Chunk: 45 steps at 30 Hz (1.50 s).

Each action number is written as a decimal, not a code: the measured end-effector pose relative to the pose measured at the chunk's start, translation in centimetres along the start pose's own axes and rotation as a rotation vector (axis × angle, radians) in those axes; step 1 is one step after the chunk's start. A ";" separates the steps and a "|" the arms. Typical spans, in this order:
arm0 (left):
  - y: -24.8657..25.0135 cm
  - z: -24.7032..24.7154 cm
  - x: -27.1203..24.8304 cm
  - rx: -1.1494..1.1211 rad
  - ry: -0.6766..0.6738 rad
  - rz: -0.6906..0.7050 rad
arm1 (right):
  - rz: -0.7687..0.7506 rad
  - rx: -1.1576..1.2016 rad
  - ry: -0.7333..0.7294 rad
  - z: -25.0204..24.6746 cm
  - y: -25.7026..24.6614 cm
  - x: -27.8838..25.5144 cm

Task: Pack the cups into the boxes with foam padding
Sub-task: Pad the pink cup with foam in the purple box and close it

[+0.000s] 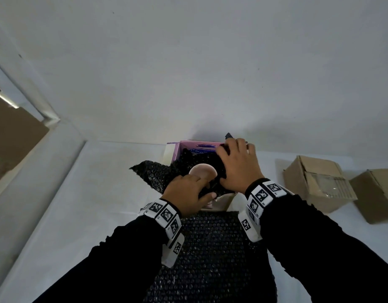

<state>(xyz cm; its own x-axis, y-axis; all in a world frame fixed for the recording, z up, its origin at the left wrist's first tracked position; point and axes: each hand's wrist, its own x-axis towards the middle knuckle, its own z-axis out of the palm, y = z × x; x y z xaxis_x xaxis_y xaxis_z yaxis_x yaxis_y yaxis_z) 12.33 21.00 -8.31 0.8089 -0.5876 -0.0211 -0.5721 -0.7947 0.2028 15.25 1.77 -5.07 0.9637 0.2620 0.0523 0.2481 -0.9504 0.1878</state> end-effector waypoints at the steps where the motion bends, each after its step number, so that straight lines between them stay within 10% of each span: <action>1: 0.0 0.0 0.0 -0.009 -0.001 0.010 | 0.052 0.001 -0.007 0.1 0.3 -0.1; 15: -0.2 -0.2 -0.6 -0.043 0.206 0.074 | -0.069 0.039 -0.230 1.6 -0.8 0.9; 21: -1.9 -2.9 -1.6 0.131 0.433 -0.222 | -0.192 0.227 -0.065 -0.1 -0.5 -0.2; 33: -1.2 -5.7 -2.0 -0.179 0.193 -0.094 | -0.225 0.575 -0.290 -0.8 -1.6 -2.7; 45: -0.5 -7.4 -1.9 0.281 -0.160 -0.171 | -0.172 0.362 -0.503 -3.7 -2.7 -2.9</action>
<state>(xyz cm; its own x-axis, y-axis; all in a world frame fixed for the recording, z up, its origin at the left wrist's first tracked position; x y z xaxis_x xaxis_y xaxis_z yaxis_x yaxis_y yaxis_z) 12.11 23.60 -1.16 0.8772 -0.4412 -0.1893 -0.4633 -0.8813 -0.0930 11.42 4.16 -2.12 0.8139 0.3886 -0.4319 0.3363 -0.9213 -0.1952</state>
